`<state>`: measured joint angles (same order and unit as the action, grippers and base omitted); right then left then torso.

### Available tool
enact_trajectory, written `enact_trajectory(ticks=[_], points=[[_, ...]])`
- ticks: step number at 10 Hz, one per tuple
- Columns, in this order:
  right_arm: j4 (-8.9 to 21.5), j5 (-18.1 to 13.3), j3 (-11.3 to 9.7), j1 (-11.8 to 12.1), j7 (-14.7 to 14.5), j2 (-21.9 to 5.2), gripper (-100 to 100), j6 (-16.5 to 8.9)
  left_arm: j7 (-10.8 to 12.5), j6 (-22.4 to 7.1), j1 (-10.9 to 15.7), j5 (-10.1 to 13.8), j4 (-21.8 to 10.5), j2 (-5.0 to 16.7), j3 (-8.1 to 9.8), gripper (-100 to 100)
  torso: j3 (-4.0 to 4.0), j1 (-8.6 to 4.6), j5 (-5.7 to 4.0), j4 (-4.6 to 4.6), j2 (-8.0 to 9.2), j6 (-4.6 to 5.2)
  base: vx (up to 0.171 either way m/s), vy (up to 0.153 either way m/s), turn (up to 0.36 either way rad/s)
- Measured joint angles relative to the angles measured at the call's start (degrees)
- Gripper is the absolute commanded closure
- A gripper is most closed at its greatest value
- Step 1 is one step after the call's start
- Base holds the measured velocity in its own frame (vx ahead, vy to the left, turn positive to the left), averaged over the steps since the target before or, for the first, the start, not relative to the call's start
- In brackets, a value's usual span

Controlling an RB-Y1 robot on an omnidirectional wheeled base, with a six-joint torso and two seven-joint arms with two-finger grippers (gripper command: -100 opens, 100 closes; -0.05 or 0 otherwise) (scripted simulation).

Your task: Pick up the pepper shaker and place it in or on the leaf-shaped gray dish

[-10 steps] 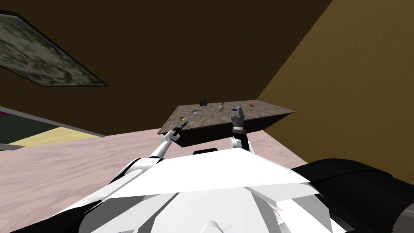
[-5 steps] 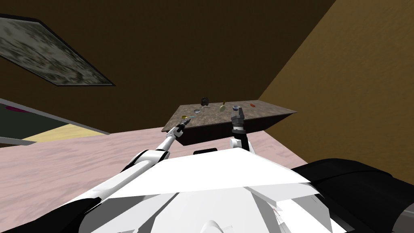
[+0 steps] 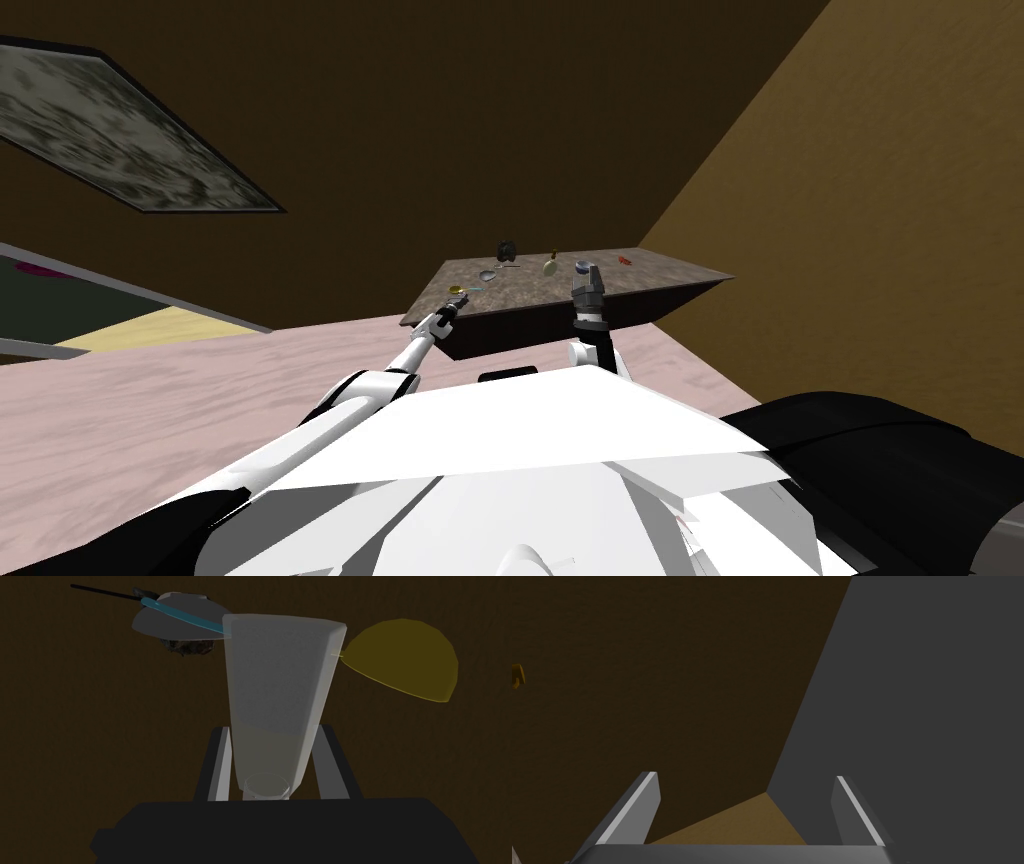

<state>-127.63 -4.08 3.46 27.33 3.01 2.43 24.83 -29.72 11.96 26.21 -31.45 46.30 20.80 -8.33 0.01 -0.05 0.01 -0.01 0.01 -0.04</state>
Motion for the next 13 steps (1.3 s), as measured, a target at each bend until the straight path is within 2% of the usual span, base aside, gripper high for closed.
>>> enact_trajectory(ticks=[1,2,3,4,5,6,7,8,10,11,13], points=[[0.0,0.0,0.0,0.0,0.0,0.0,0,0.0,0.0,0.0,0.0,0.0,0.0,0.0,0.0,100,0.0,0.0,0.0,0.0,0.0,0.0,0.055,-0.056,-0.101],[0.0,0.0,-0.01,0.0,0.0,0.01,0,0.0,0.67,-0.19,-1.96,0.52,2.52,1.27,0.04,100,-0.06,-0.15,-0.03,0.0,-0.13,0.0,0.074,-0.068,-0.04],[0.0,0.0,0.0,0.01,0.0,0.01,0,0.0,0.75,0.26,-3.21,0.76,3.19,1.68,0.76,100,-0.13,-0.2,-0.01,-0.06,-0.22,-0.01,0.084,-0.07,-0.084],[0.0,0.0,-0.01,0.01,0.0,0.01,0,0.0,1.21,-0.15,-5.63,1.27,6.46,2.76,1.03,100,-0.14,-0.23,-0.03,-0.02,-0.28,0.02,0.082,-0.058,-0.053],[0.0,0.0,0.0,0.01,0.0,0.01,0,0.0,1.11,0.64,-7.52,1.57,7.18,3.15,2.06,100,-0.18,-0.16,0.01,-0.1,-0.28,-0.05,0.075,-0.057,-0.096],[0.0,0.0,0.0,0.01,0.0,0.0,0,0.0,1.42,1.38,-9.72,2.2,9.21,4.5,2.81,100,-0.16,-0.11,-0.02,-0.04,-0.29,-0.05,0.06,-0.037,-0.037],[0.0,0.0,0.0,0.01,0.0,0.0,0,0.0,1.11,2.35,-11.07,2.41,9.32,4.56,3.92,100,-0.19,-0.03,0.06,-0.15,-0.25,-0.09,0.032,-0.022,0.006],[0.0,0.0,0.0,0.0,0.0,0.0,0,0.0,0.99,2.76,-11.65,2.53,9.4,4.75,4.2,100,-0.25,0.08,0.15,-0.29,-0.21,-0.14,0.052,-0.055,-0.085],[0.0,0.0,0.0,0.01,0.0,0.0,0,0.0,1.62,2.45,-14.5,3.24,12.22,6.22,4.86,100,-0.3,0.03,0.14,-0.33,-0.29,-0.14,0.041,-0.037,-0.022],[0.0,0.0,0.0,0.01,0.0,0.0,0,0.0,1.43,2.79,-15.85,3.28,13.03,6.11,5.35,100,-0.32,0.12,0.23,-0.46,-0.19,-0.19,0.063,-0.042,-0.085],[0.0,0.0,0.0,0.01,0.0,0.0,0,0.0,1.57,3.51,-18.19,3.96,14.61,7.42,6.45,100,-0.4,0.11,0.26,-0.51,-0.3,-0.18,0.04,-0.034,-0.02]])
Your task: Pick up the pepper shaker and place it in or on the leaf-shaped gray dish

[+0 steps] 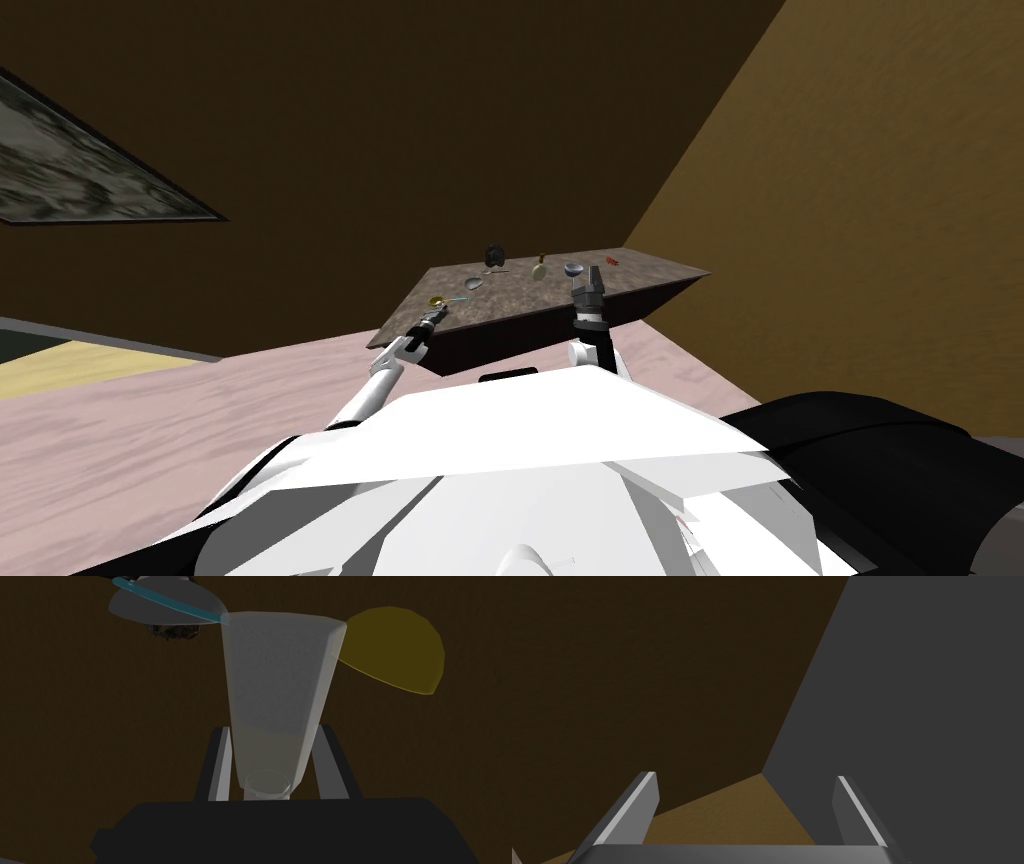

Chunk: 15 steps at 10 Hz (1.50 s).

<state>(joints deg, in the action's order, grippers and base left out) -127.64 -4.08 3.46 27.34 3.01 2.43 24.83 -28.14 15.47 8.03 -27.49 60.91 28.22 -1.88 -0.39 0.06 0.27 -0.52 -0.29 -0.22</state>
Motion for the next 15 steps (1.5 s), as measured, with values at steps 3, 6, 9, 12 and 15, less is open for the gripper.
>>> enact_trajectory(ticks=[3,6,9,12,15], points=[[0.0,0.0,0.0,0.0,0.0,0.0,0,0.0,1.21,-0.38,-4.81,0.81,4.93,2.15,0.21,100,0.05,0.08,0.07,-0.08,0.18,-0.06,0.03,-0.031,-0.046],[0.0,0.0,0.0,0.0,0.0,0.0,0,0.0,1.41,0.03,-10.02,1.52,9.2,3.28,1.52,100,-0.02,0.05,0.07,-0.09,0.04,-0.03,0.056,-0.038,-0.045],[0.0,0.0,0.0,0.0,0.0,0.0,0,0.0,2.04,0.58,-14.83,2.45,13.01,5.24,2.69,100,0.0,0.07,0.05,-0.08,0.08,-0.05,0.048,-0.033,-0.045],[0.0,0.0,0.0,0.0,0.0,0.0,0,0.0,2.4,2.3,-19.12,3.54,15.61,7.21,4.57,100,-0.05,0.01,0.06,-0.12,0.01,-0.01,0.059,-0.04,-0.042],[0.0,0.0,0.0,0.0,0.0,0.0,0,0.0,3.11,2.28,-23.75,4.38,19.82,8.99,5.59,100,0.0,-0.02,0.06,-0.09,0.09,0.0,0.046,-0.037,-0.043]])
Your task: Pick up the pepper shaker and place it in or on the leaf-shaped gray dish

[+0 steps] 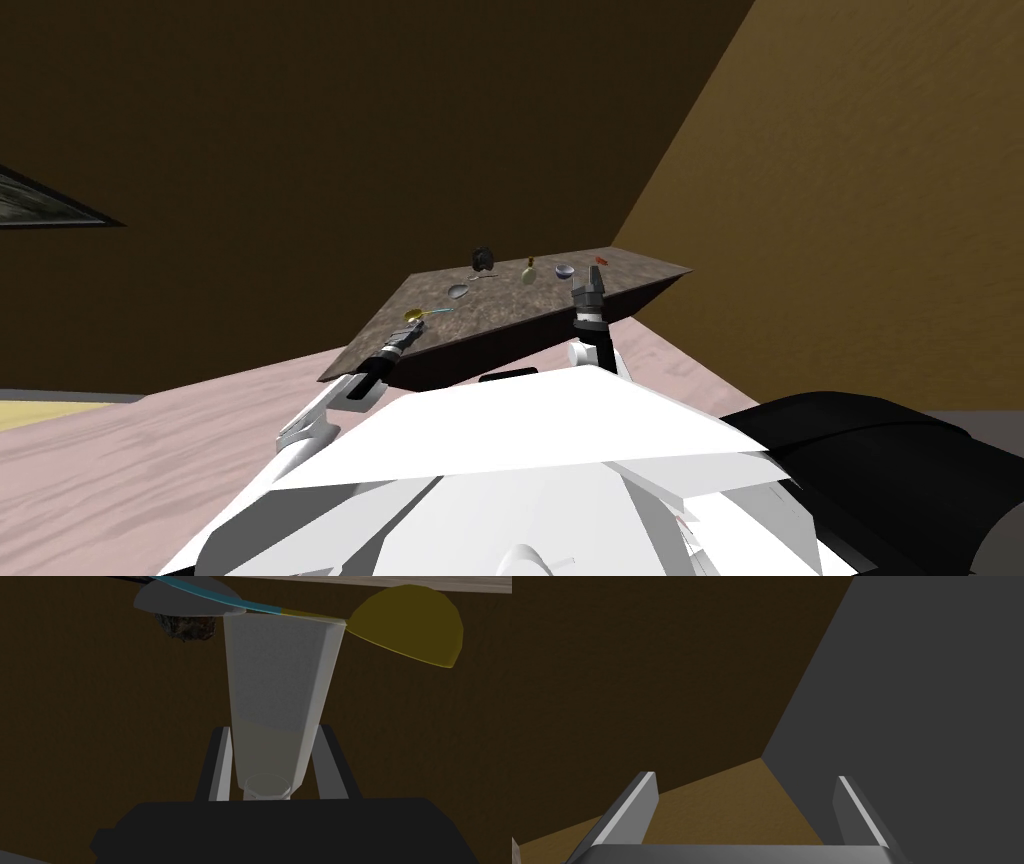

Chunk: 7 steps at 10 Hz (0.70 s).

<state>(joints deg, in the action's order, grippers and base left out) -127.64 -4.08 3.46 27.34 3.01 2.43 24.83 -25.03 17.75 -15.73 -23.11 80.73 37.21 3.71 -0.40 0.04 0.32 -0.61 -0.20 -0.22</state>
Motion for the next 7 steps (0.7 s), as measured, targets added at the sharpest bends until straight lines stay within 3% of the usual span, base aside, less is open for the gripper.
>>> enact_trajectory(ticks=[1,2,3,7], points=[[0.0,0.0,0.0,0.0,0.0,0.0,0,0.0,-0.02,0.0,-1.4,0.03,1.21,0.01,0.02,100,0.02,0.08,0.02,-0.01,0.05,-0.02,0.01,-0.006,0.004],[0.0,0.0,0.0,-0.01,0.0,0.0,0,0.0,-0.04,0.04,-1.55,0.01,1.32,0.0,-0.03,0,0.05,0.15,0.03,0.02,0.1,-0.01,0.0,0.0,0.0],[0.0,0.0,0.0,-0.01,0.0,0.0,0,0.0,-0.05,0.04,-1.53,0.01,1.31,0.0,-0.03,100,0.08,0.18,0.04,0.03,0.14,-0.02,0.041,-0.029,-0.101],[0.0,0.0,0.0,-0.01,0.0,0.0,0,0.0,-0.76,-1.51,3.91,-0.88,-0.18,0.23,3.38,100,0.02,0.05,-0.06,0.04,0.01,0.02,0.026,-0.024,-0.082]])
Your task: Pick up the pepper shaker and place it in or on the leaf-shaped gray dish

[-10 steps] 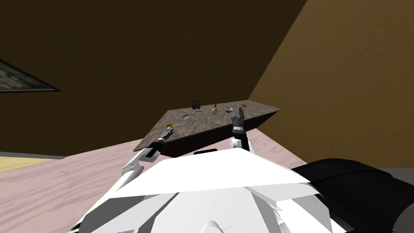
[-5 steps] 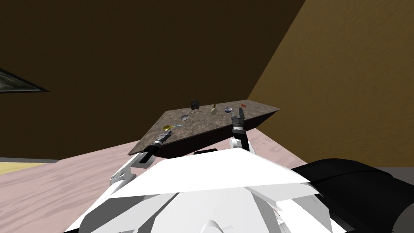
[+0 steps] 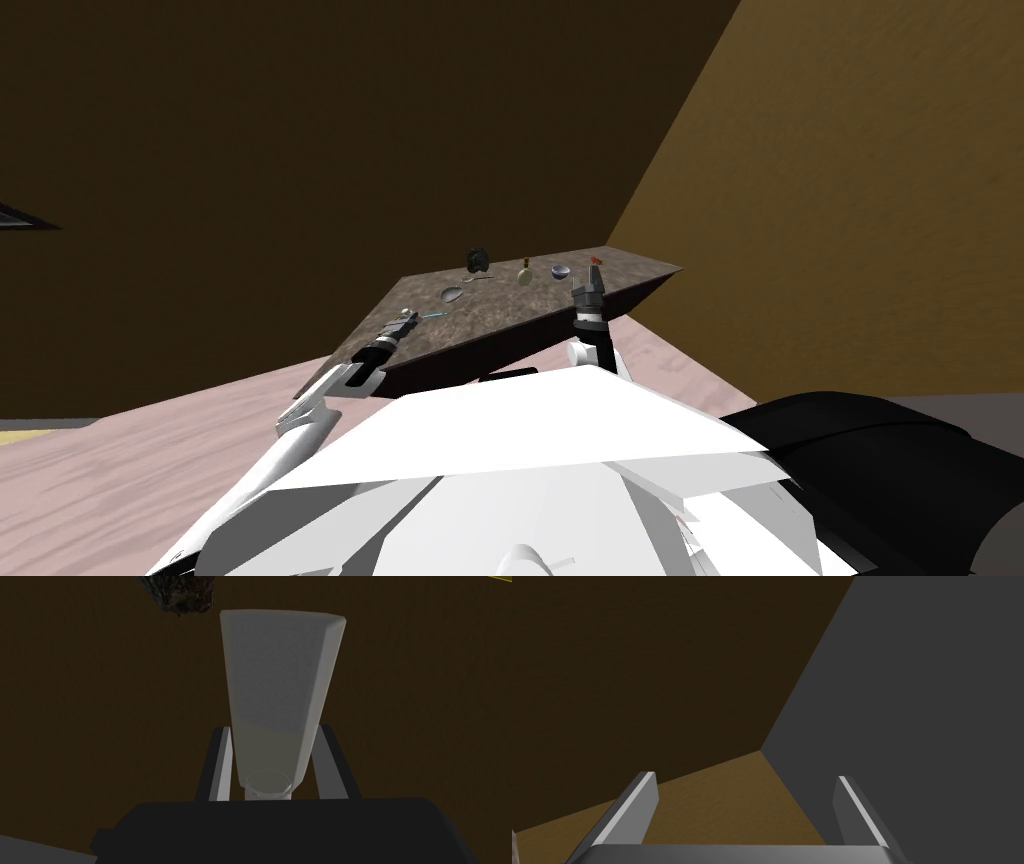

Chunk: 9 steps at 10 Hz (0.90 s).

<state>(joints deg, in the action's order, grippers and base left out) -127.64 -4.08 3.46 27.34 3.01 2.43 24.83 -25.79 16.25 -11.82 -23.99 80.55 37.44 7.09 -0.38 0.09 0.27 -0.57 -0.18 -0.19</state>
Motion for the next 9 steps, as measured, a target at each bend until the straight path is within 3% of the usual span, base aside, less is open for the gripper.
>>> enact_trajectory(ticks=[2,5,7,9], points=[[0.0,0.0,0.0,0.0,0.0,0.0,0,0.0,-0.53,-0.81,2.26,-0.81,-0.1,-0.5,1.62,100,0.11,0.01,0.02,0.04,0.19,0.0,-0.031,-0.006,-0.08],[0.0,0.0,0.0,-0.01,0.0,0.0,0,0.0,-1.09,-1.82,7.7,-2.53,-1.77,-1.2,4.53,100,0.22,-0.04,0.02,0.08,0.37,-0.04,-0.06,-0.017,-0.134],[0.0,0.0,0.0,-0.01,0.0,0.0,0,0.0,-0.85,-3.45,9.7,-3.73,-0.17,-1.66,6.63,100,0.29,-0.01,0.04,0.12,0.48,-0.01,-0.064,-0.009,-0.116],[0.0,0.0,0.0,-0.01,0.0,0.0,0,0.0,-1.56,-2.9,12.37,-4.8,-1.97,-2.83,8.36,100,0.25,0.05,0.09,0.09,0.43,-0.04,-0.057,-0.004,-0.141]])
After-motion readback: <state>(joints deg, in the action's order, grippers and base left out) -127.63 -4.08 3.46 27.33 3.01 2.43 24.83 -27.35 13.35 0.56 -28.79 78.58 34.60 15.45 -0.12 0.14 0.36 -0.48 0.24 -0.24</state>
